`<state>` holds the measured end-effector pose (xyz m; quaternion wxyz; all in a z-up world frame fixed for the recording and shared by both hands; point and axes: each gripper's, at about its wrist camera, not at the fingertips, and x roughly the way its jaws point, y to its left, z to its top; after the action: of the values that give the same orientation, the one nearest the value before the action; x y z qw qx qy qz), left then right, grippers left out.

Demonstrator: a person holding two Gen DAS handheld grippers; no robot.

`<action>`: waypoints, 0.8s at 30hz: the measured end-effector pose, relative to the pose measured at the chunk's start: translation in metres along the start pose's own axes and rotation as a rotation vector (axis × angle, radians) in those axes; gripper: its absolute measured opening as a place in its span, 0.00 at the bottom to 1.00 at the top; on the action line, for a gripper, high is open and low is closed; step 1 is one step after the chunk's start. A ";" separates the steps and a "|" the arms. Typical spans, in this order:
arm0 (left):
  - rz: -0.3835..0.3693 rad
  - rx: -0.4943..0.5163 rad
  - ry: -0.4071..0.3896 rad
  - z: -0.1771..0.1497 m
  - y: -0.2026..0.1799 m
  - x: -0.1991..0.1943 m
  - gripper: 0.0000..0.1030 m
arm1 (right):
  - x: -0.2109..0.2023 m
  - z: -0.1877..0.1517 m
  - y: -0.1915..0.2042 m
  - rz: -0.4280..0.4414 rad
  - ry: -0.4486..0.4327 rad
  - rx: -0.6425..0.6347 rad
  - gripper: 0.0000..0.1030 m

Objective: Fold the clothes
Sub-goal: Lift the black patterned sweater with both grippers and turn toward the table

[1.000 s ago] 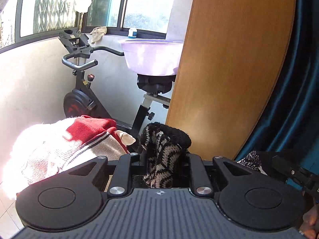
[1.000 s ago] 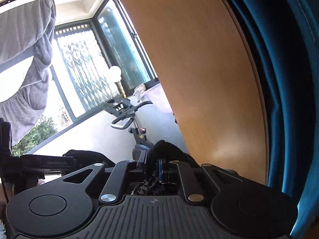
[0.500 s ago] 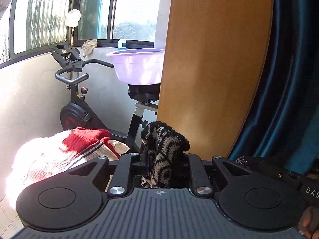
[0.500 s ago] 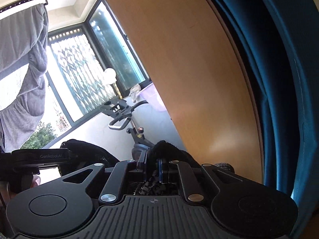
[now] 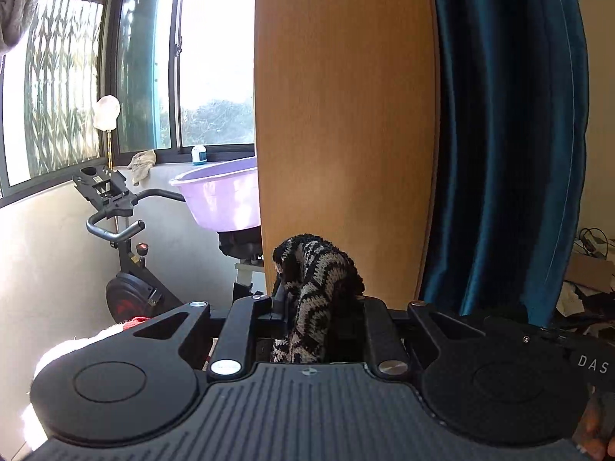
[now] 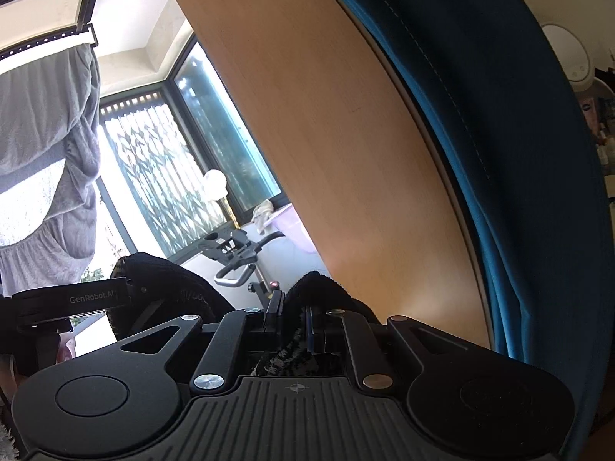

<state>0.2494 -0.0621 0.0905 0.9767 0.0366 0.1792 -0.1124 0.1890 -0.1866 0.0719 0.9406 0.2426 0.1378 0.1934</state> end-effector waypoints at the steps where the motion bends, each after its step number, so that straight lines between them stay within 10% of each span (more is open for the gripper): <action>1: -0.002 0.008 -0.004 0.001 -0.005 -0.001 0.16 | -0.005 0.001 -0.003 -0.001 -0.003 0.000 0.09; 16: -0.042 0.002 -0.043 -0.010 -0.073 -0.025 0.16 | -0.084 0.008 -0.050 0.002 0.007 0.000 0.09; 24: -0.049 -0.146 -0.040 -0.047 -0.034 -0.064 0.16 | -0.091 0.008 -0.037 0.042 0.051 -0.037 0.09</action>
<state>0.1671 -0.0764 0.0682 0.9771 -0.0412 0.1683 -0.1237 0.1222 -0.2591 0.0750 0.9369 0.2230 0.1528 0.2219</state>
